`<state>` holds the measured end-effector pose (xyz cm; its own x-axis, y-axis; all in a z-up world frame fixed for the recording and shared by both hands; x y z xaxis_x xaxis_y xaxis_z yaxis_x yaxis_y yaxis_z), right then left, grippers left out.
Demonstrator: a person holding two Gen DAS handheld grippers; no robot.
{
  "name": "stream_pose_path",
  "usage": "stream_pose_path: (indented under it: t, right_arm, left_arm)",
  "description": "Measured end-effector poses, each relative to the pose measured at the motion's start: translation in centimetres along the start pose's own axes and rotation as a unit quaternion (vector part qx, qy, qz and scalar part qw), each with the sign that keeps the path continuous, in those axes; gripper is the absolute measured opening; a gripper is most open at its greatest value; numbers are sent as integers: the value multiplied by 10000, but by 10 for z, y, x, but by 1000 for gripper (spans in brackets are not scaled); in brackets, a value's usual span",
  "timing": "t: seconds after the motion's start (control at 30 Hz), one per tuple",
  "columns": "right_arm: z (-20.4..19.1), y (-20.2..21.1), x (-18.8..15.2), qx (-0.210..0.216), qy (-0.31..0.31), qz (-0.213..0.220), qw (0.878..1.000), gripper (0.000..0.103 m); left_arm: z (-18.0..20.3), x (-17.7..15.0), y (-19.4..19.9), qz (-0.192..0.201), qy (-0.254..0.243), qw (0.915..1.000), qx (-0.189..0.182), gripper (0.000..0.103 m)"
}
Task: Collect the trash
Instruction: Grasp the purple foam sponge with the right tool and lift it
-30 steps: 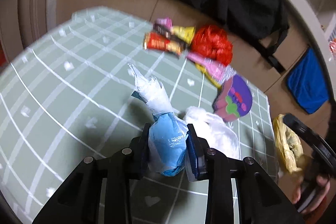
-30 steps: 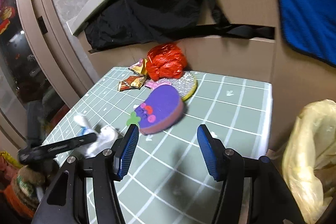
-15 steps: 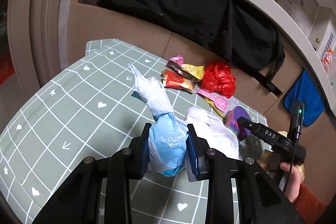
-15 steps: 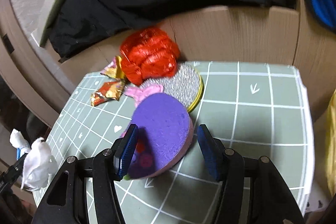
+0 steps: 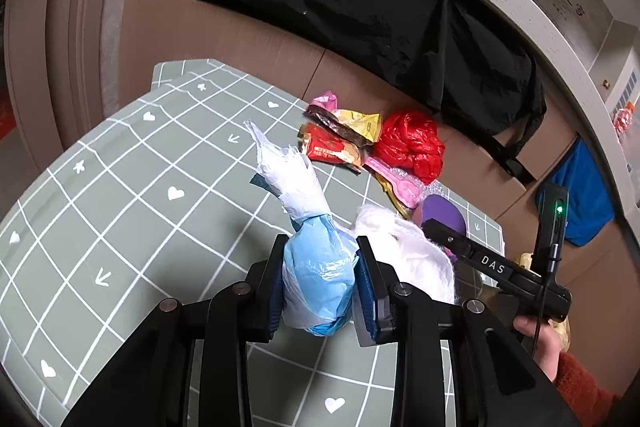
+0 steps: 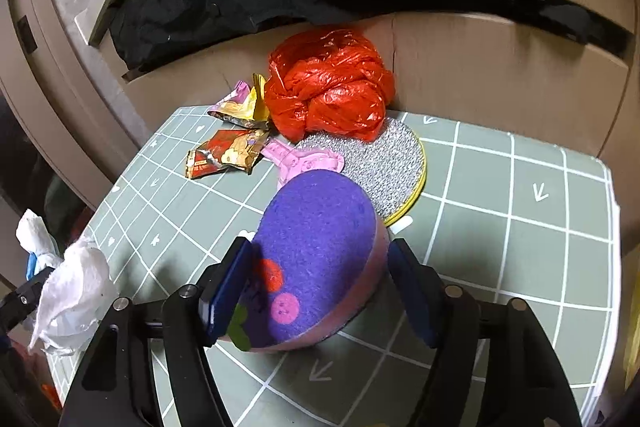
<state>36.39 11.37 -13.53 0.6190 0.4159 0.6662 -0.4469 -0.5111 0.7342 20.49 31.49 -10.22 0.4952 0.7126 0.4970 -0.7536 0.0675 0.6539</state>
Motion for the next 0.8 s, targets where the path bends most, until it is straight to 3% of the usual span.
stream_pose_path:
  t: [0.1,0.17,0.33,0.57,0.8]
  right_arm:
    - [-3,-8,-3,418,-153,-148,9989,68]
    - [-9,-4,-4,464,-18,-133,9988,59]
    - [-24,38,5,93,743,290,9968,29]
    - [-14,107,9,-24,999,754,9921,28]
    - [11,183,8,-488,1146,1299,9837,28]
  left_arm:
    - [-2,-3,0,-76,87,9999,2,33]
    - [-2,-4,2,-63,82,9999,40,33]
    - [6,-3,13,78,-2,10000,48,33]
    - [48,-5,27,359,-495,9981,-77,33]
    - [125,-14,42,726,-1178,9896,-384,33]
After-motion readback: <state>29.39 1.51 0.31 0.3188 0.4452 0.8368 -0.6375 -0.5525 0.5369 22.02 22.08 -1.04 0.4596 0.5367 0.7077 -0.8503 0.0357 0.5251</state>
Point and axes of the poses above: each gripper's, at about its wrist camera, not at the fingertips, and y roughly against the way its jaws point, z to its right, x to its top, the point moved 5 cm from there along -y, roughly the way its jaws point, and after that the axes turned 15 degrees about y, right-handed, at the moved point
